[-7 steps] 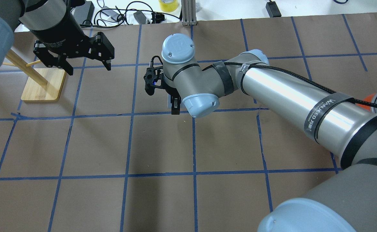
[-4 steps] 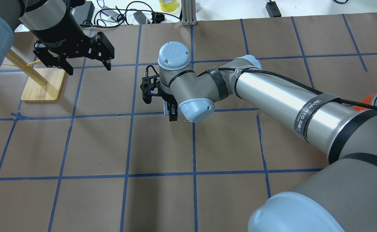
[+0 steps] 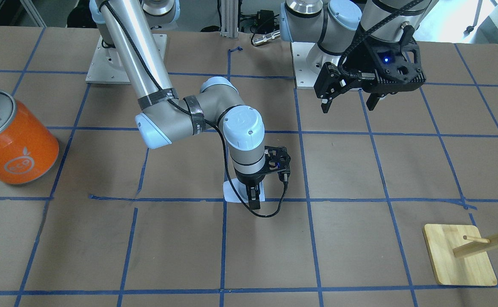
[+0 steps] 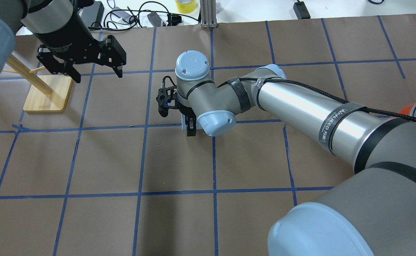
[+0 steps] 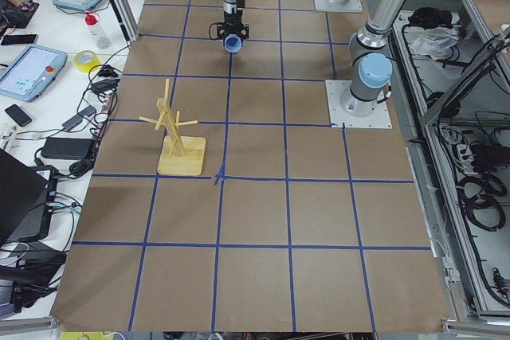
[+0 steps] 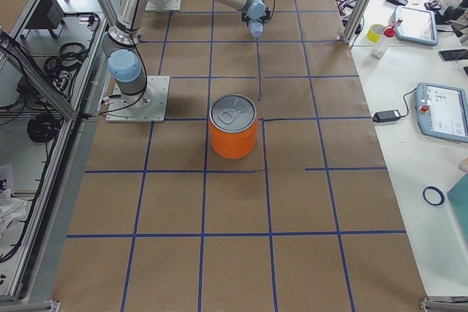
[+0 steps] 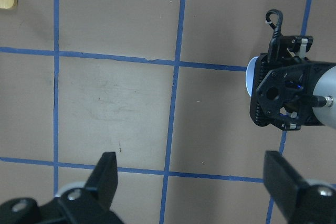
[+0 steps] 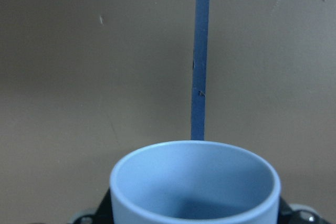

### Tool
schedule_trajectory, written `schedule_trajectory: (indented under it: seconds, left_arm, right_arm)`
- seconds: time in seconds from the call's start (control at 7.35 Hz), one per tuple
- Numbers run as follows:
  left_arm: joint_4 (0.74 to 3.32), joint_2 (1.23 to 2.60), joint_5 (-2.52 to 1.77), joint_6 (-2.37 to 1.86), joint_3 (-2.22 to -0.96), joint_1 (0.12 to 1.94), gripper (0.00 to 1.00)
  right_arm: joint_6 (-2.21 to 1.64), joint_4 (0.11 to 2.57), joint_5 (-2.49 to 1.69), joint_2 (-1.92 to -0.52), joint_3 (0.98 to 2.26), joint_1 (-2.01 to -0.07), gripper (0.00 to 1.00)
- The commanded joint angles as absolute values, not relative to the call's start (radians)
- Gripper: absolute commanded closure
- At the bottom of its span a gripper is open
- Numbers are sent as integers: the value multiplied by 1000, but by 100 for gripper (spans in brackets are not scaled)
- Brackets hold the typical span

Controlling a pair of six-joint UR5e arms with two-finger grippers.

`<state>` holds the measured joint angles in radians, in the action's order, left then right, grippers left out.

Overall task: Flip cup
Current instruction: 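Rotate the right wrist to tip the held cup onto its side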

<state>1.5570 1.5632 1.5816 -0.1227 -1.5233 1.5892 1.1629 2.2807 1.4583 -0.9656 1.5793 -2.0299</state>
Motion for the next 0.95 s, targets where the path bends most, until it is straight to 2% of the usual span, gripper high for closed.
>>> schedule_trajectory:
  seconds: [0.0, 0.54, 0.68, 0.82]
  left_arm:
    - [1557, 1563, 1582, -123, -1523, 1589, 0]
    - [1557, 1563, 1582, -123, -1523, 1589, 0]
    - [1557, 1563, 1582, -123, -1525, 1589, 0]
    - [1557, 1563, 1582, -123, -1523, 1589, 0]
  right_arm:
    - [1160, 2316, 1457, -943, 1577, -2029, 100]
    - [1167, 2321, 1459, -945, 1577, -2026, 98]
    - [1164, 2321, 1457, -942, 1578, -2026, 88]
    - [1161, 2321, 1459, -942, 1578, -2026, 82]
